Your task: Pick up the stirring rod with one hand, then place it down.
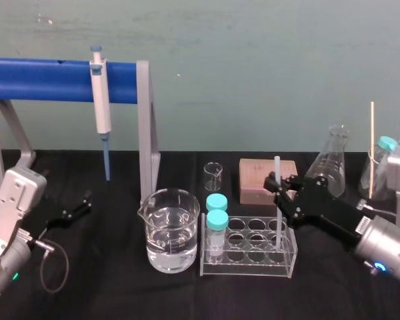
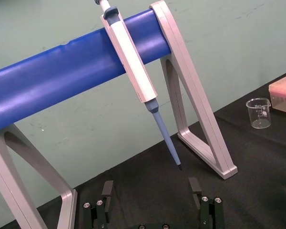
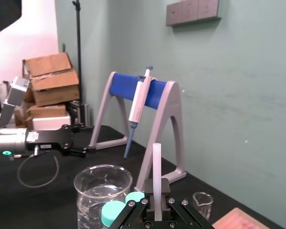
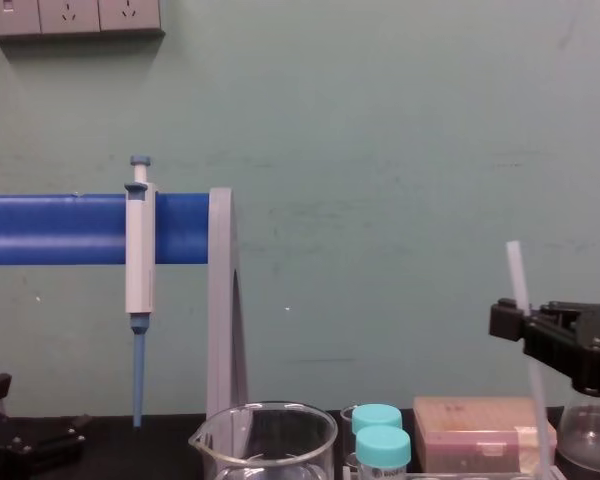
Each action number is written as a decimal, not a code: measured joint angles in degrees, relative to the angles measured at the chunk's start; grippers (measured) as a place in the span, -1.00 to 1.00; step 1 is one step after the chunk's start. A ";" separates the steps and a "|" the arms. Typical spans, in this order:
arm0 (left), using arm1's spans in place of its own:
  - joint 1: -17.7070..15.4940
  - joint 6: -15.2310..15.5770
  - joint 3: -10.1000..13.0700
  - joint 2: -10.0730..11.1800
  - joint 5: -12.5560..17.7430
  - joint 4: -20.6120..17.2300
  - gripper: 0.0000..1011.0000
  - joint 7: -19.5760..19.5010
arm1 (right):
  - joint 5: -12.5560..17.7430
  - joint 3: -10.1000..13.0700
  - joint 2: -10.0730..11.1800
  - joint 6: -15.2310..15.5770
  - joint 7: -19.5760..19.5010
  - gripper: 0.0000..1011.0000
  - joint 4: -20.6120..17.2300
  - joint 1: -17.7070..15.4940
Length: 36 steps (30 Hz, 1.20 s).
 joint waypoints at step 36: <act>0.00 0.00 0.00 0.00 0.00 0.00 0.98 0.00 | 5.82 10.00 -2.48 -1.81 4.11 -0.86 -5.74 -0.76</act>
